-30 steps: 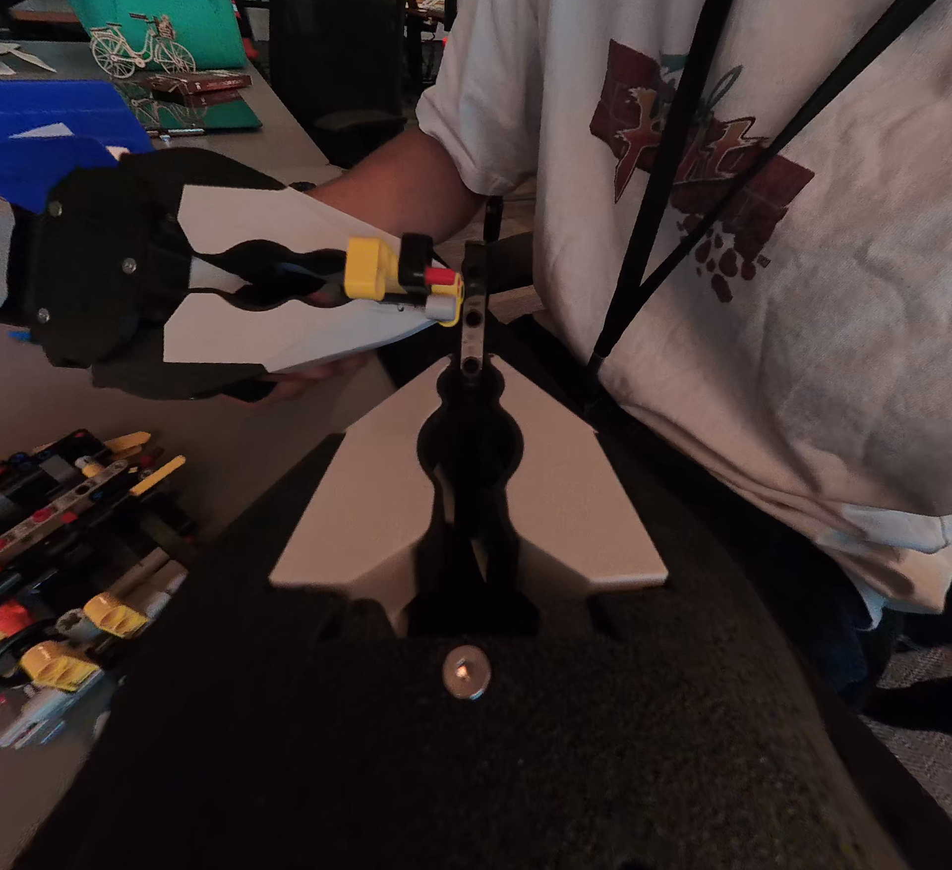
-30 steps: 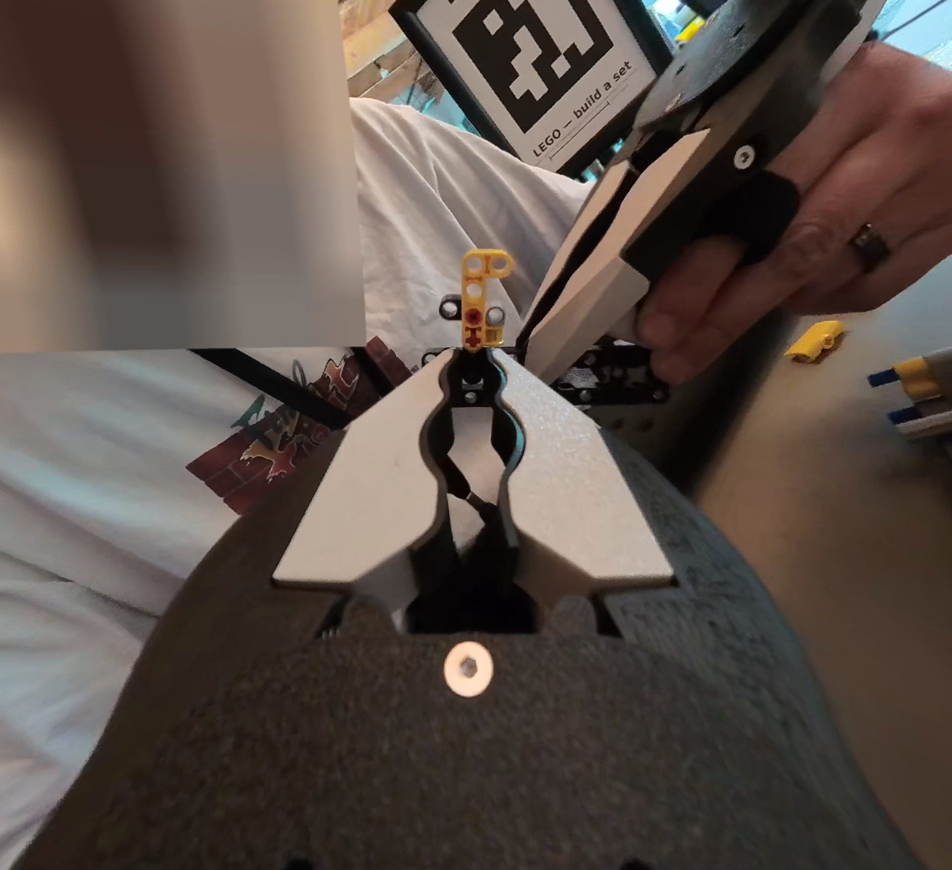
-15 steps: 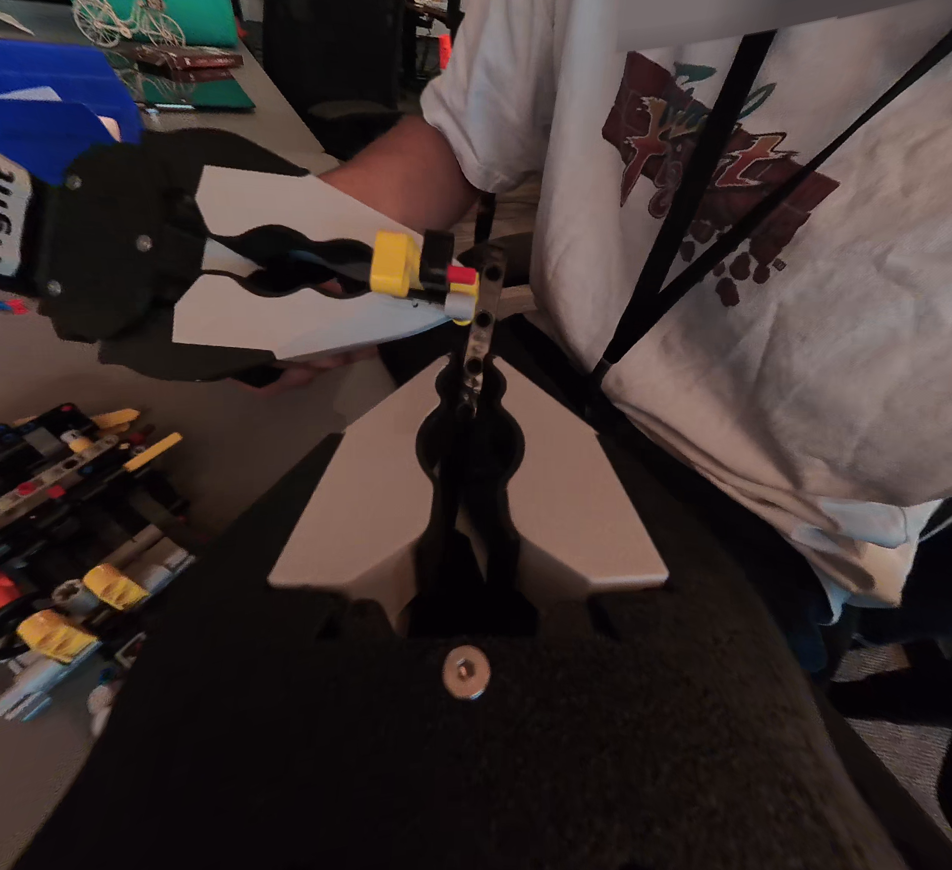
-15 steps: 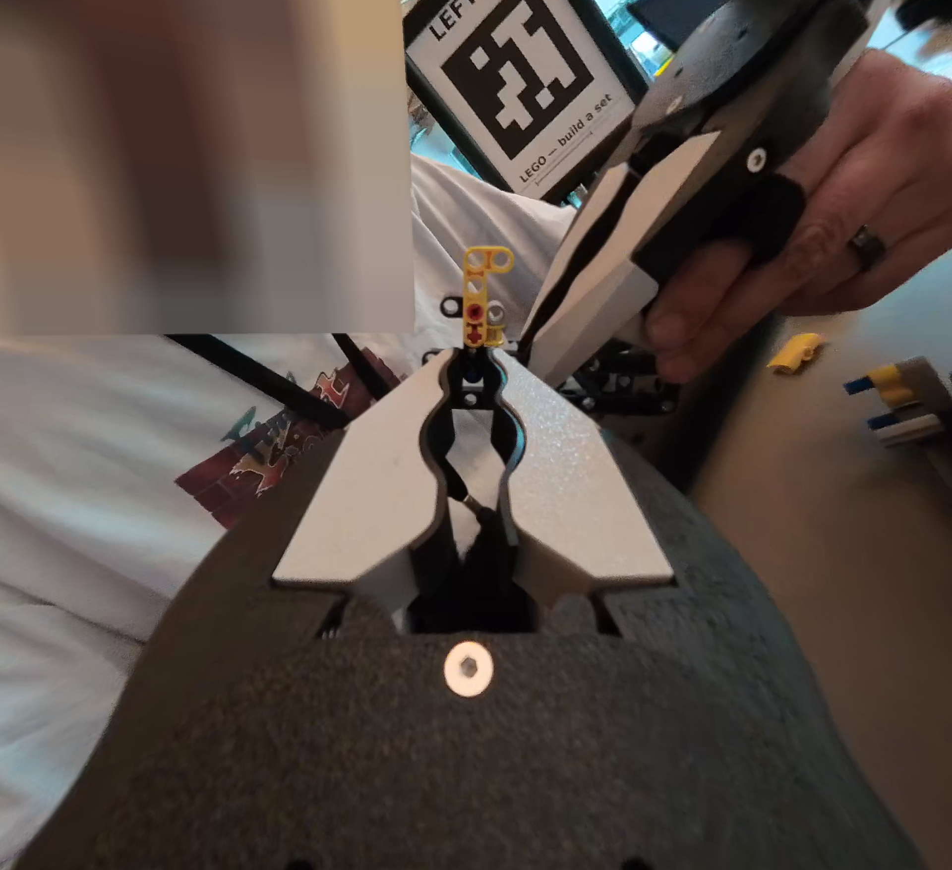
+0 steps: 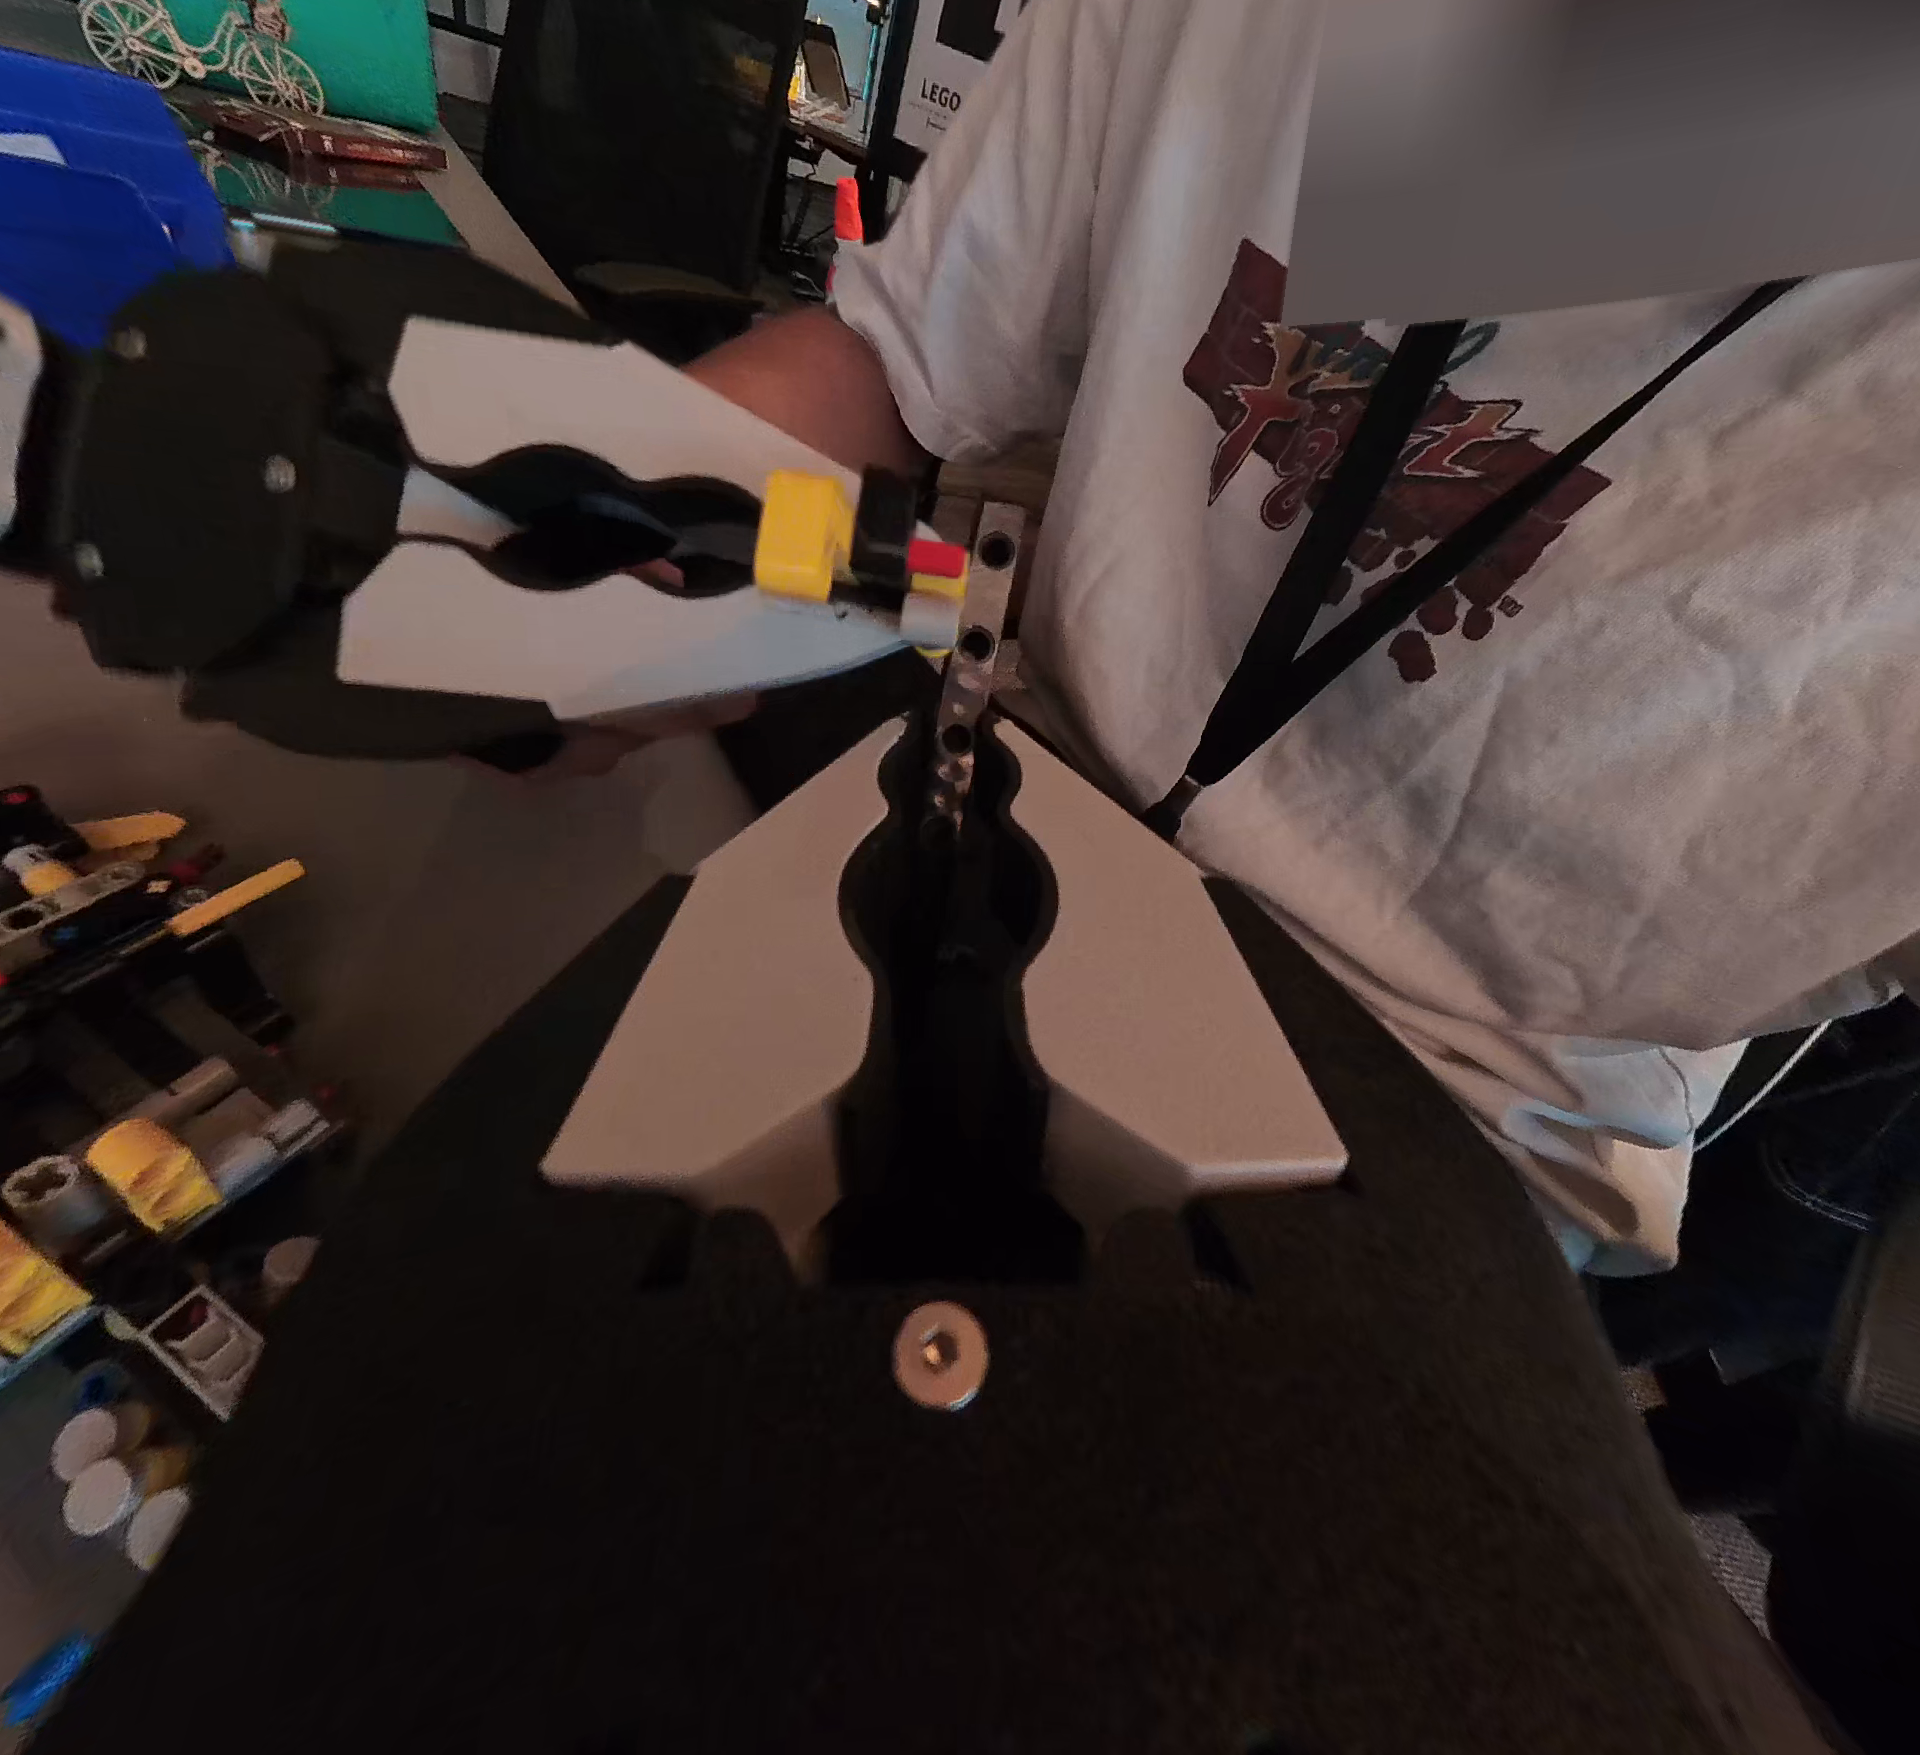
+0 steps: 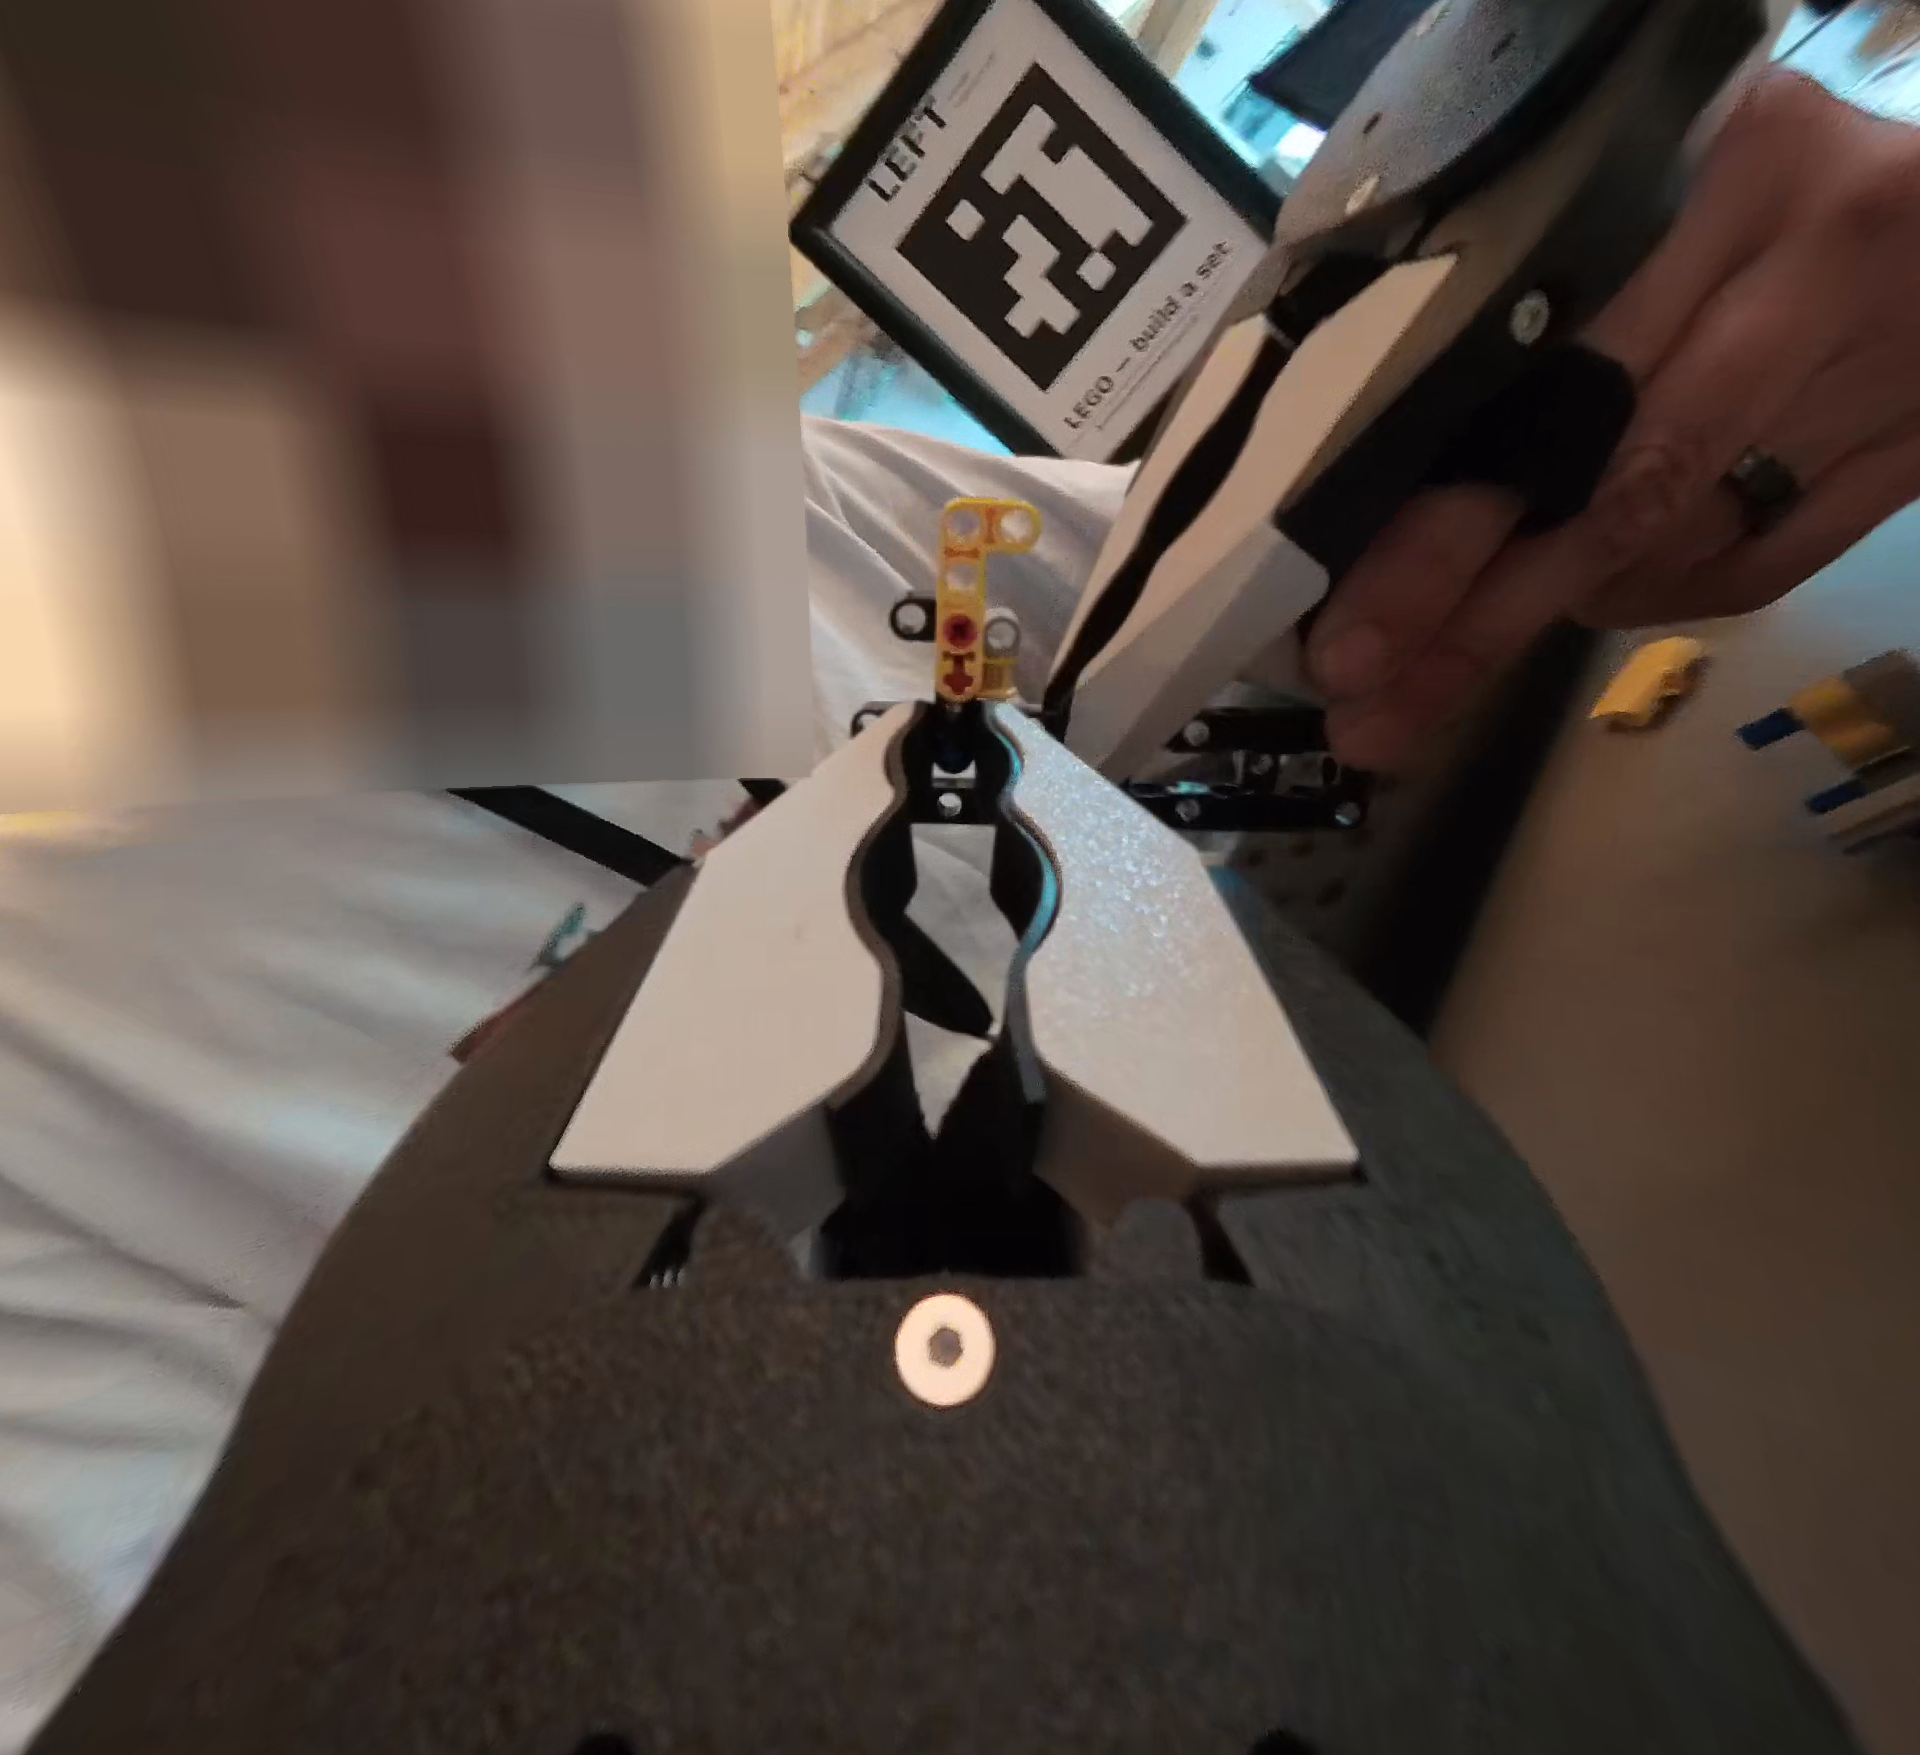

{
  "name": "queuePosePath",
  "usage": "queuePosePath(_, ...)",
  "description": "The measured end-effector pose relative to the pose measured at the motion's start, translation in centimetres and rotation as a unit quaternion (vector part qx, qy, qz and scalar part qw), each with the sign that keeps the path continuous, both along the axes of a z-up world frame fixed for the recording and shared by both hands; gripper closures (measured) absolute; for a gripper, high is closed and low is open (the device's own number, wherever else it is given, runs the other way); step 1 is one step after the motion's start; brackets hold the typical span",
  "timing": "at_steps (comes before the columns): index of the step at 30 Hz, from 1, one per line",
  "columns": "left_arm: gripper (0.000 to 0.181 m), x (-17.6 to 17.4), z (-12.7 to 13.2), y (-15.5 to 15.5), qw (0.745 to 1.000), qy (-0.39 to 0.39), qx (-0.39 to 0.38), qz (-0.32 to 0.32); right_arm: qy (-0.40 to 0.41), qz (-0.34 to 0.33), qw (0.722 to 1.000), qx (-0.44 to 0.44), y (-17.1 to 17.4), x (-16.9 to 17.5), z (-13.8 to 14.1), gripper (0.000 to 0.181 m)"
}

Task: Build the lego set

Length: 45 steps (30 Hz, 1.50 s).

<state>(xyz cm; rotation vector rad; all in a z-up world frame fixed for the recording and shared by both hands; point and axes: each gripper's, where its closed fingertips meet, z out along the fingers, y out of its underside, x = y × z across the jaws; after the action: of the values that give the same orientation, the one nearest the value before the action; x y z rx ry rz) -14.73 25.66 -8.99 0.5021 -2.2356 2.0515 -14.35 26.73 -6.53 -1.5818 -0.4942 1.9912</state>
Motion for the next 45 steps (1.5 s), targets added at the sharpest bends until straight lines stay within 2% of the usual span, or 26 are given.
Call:
queuePosePath(3, 0.172, 0.1, -0.5, -0.1, 1.000, 0.012, 0.006, -0.003, -0.053, -0.021, 0.998, 0.035, -0.1, 0.1, -0.5, 0.174)
queuePosePath(7, 0.172, -0.4, -0.8, -0.5, 1.000, 0.014, 0.014, -0.020, -0.052, -0.005, 0.998, 0.030, -0.5, -0.5, -0.8, 0.174)
queuePosePath(10, 0.171, -0.1, -0.5, -0.3, 1.000, -0.005, 0.027, 0.005, -0.054, -0.010, 0.998, 0.038, -0.4, -0.2, -0.4, 0.174)
queuePosePath(12, 0.171, 0.1, -1.0, -0.5, 0.997, -0.034, 0.070, 0.027, -0.085, -0.015, 0.995, 0.059, -0.7, -0.2, -0.8, 0.174)
queuePosePath(17, 0.172, 0.0, -2.6, -3.3, 0.968, -0.127, 0.192, 0.097, -0.175, 0.051, 0.976, 0.118, -3.9, -0.6, -2.2, 0.174)
queuePosePath(19, 0.172, 0.3, -3.6, -3.5, 0.936, -0.174, 0.269, 0.147, -0.228, 0.055, 0.963, 0.133, -4.5, -0.4, -3.2, 0.174)
queuePosePath(22, 0.173, 1.9, -4.3, -2.2, 0.856, -0.240, 0.392, 0.237, -0.288, -0.016, 0.949, 0.125, -3.5, 1.8, -3.8, 0.174)
queuePosePath(25, 0.173, 3.6, -5.5, -1.2, 0.776, -0.272, 0.494, 0.281, -0.380, -0.140, 0.908, 0.104, -2.0, 6.3, -5.2, 0.174)
queuePosePath(27, 0.173, 5.2, -7.0, 0.0, 0.724, -0.277, 0.560, 0.294, -0.413, -0.232, 0.876, 0.086, -1.3, 9.3, -5.5, 0.175)
queuePosePath(29, 0.173, 7.1, -8.0, 0.8, 0.692, -0.264, 0.593, 0.317, -0.404, -0.312, 0.857, 0.074, -1.2, 11.0, -5.2, 0.175)
queuePosePath(30, 0.173, 7.8, -8.7, 0.8, 0.687, -0.251, 0.603, 0.318, -0.388, -0.350, 0.850, 0.067, -1.2, 11.5, -4.9, 0.175)
queuePosePath(33, 0.173, 9.1, -10.7, 0.3, 0.689, -0.193, 0.627, 0.309, -0.351, -0.450, 0.819, 0.056, -1.6, 12.8, -5.4, 0.175)
queuePosePath(36, 0.172, 9.8, -11.3, -0.6, 0.711, -0.151, 0.608, 0.319, -0.330, -0.508, 0.794, 0.057, -2.2, 13.8, -5.8, 0.175)
queuePosePath(38, 0.166, 9.9, -11.1, -1.6, 0.747, -0.117, 0.567, 0.327, -0.322, -0.523, 0.786, 0.068, -2.5, 14.3, -5.0, 0.175)
queuePosePath(40, 0.153, 9.9, -10.8, -2.0, 0.772, -0.083, 0.531, 0.339, -0.310, -0.527, 0.787, 0.078, -2.5, 14.7, -4.6, 0.175)
queuePosePath(43, 0.149, 9.6, -9.9, -2.3, 0.805, -0.045, 0.475, 0.354, -0.309, -0.510, 0.799, 0.073, -2.6, 14.4, -5.0, 0.175)
queuePosePath(45, 0.149, 9.5, -8.8, -2.0, 0.817, -0.033, 0.444, 0.367, -0.324, -0.509, 0.792, 0.092, -2.9, 14.3, -4.9, 0.175)
